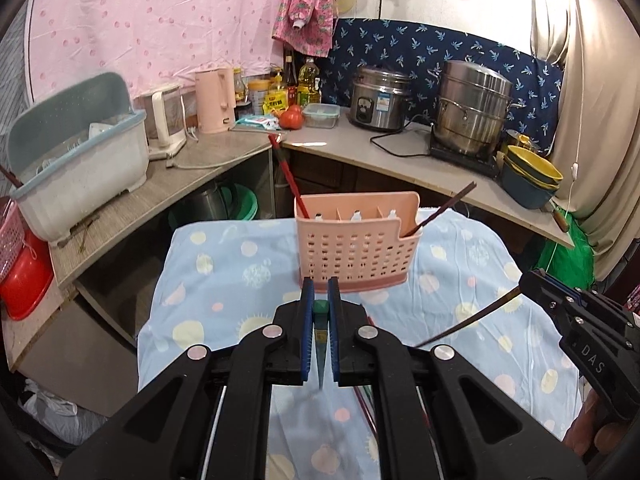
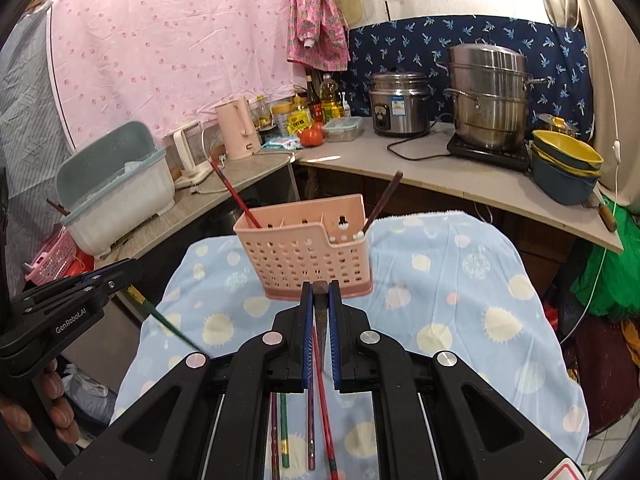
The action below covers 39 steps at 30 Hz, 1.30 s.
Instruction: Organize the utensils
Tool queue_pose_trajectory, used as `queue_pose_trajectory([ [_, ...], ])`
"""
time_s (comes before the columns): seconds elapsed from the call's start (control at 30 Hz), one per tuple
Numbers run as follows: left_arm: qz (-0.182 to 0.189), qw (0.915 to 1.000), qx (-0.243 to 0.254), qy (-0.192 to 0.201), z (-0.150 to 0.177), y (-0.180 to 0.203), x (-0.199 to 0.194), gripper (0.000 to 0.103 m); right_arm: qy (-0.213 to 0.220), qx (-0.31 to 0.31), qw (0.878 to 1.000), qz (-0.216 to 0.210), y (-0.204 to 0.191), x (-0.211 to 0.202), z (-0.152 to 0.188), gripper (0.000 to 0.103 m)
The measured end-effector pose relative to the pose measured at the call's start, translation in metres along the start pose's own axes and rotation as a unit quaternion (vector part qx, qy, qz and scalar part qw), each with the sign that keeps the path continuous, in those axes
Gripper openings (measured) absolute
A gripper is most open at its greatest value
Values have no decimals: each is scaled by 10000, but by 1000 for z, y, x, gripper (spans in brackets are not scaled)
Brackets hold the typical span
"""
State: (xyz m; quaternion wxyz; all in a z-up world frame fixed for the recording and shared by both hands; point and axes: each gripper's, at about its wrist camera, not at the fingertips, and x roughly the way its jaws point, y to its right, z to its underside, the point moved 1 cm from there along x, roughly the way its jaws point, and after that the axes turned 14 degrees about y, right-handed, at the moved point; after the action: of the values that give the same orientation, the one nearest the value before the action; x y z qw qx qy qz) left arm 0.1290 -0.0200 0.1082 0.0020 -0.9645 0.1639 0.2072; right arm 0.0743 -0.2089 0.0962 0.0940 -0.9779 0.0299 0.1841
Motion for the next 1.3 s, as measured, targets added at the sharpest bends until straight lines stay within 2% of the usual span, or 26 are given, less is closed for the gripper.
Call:
queue_pose_trajectory([
  [0.27,41,9994,127,326,-35,7,6,6,376,-11,9993,-78,-4,9,-44,7],
  [0.33,55,9988,139,460,-50,8,7,3,500,8,9987,-115,-4,10,-58,7],
  [0.57,-44,9953,210,940,-101,7,15,1,981,-14,9951,-114,-8,24,-114,7],
  [0.7,-89,9950,102,987,-111,0,20,1,1010,4,9948,-96,-6,33,-122,7],
  [0.83,-149,9970,-23,758,-95,-13,31,2,859,-65,9963,-49,-5,36,-104,7],
  [0.93,-177,9989,-143,405,-71,-24,48,3,623,51,9980,-69,-1,41,-86,7],
  [0.97,-189,9992,-191,287,-62,-29,54,6,541,115,9985,-55,3,43,-79,7],
  [1.0,-203,9994,-213,176,-53,-32,58,22,493,149,9987,-44,4,44,-75,7],
  [1.07,-318,9990,-321,-65,-29,-44,69,42,367,217,9991,-40,8,46,-64,7],
  [1.3,-564,9919,-669,-916,39,-76,102,42,14,325,9995,26,12,55,-30,7],
])
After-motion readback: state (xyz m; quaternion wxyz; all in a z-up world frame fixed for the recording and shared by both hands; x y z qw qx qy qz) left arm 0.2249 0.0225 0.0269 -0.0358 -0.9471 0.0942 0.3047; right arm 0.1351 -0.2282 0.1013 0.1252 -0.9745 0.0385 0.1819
